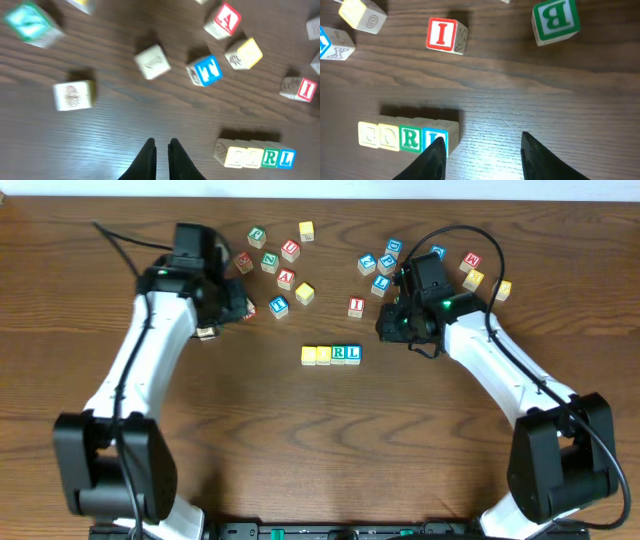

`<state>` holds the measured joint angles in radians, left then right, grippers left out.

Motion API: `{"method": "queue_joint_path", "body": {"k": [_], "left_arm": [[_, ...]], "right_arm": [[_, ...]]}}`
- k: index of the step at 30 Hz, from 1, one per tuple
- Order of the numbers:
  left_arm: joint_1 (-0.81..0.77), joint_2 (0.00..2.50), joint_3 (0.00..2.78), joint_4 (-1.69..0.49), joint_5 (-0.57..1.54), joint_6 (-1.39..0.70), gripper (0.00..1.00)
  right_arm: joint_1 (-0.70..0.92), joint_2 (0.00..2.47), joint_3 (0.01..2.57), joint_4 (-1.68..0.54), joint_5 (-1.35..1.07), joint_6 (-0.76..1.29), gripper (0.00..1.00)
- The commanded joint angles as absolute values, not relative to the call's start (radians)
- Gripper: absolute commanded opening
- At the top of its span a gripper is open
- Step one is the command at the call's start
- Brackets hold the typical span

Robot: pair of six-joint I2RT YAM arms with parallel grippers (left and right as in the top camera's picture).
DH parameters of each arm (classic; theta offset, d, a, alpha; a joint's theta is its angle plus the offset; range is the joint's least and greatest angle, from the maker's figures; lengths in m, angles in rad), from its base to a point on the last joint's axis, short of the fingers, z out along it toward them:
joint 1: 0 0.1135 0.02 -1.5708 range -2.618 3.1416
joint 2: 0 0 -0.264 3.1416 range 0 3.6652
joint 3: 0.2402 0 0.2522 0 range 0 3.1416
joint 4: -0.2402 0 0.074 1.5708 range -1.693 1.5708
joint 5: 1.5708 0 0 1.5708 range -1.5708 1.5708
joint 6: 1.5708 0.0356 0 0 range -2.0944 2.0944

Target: Spell out CORL

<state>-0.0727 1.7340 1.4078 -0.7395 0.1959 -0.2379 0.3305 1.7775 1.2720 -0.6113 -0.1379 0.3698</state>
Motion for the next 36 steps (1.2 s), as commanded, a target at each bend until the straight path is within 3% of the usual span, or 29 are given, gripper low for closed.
{"method": "queue_joint_path", "body": {"k": [1,16,23,26,28,36], "left_arm": [[-0.03,1.679,1.433,-0.755,0.15,-0.218,0.16],[0.073,1.624,1.433,-0.778,0.138,-0.182,0.42],[0.073,1.624,1.433,-0.782,0.138,-0.104,0.66],[0.074,1.624,1.433,-0.782,0.137,-0.104,0.84],[0.073,1.625,1.433,-0.782,0.138,-0.105,0.95],[0.073,1.625,1.431,-0.781,0.138,-0.105,0.97]], "right_arm": [[0.305,1.731,1.268,-0.619,-0.117,0.335,0.45],[0.234,1.66,1.268,-0.666,-0.111,0.29,0.58],[0.229,1.658,1.268,-0.672,-0.11,0.264,0.82],[0.23,1.658,1.268,-0.67,-0.111,0.264,0.96],[0.229,1.658,1.268,-0.67,-0.11,0.264,0.99],[0.229,1.658,1.268,-0.67,-0.103,0.264,0.99]]}}
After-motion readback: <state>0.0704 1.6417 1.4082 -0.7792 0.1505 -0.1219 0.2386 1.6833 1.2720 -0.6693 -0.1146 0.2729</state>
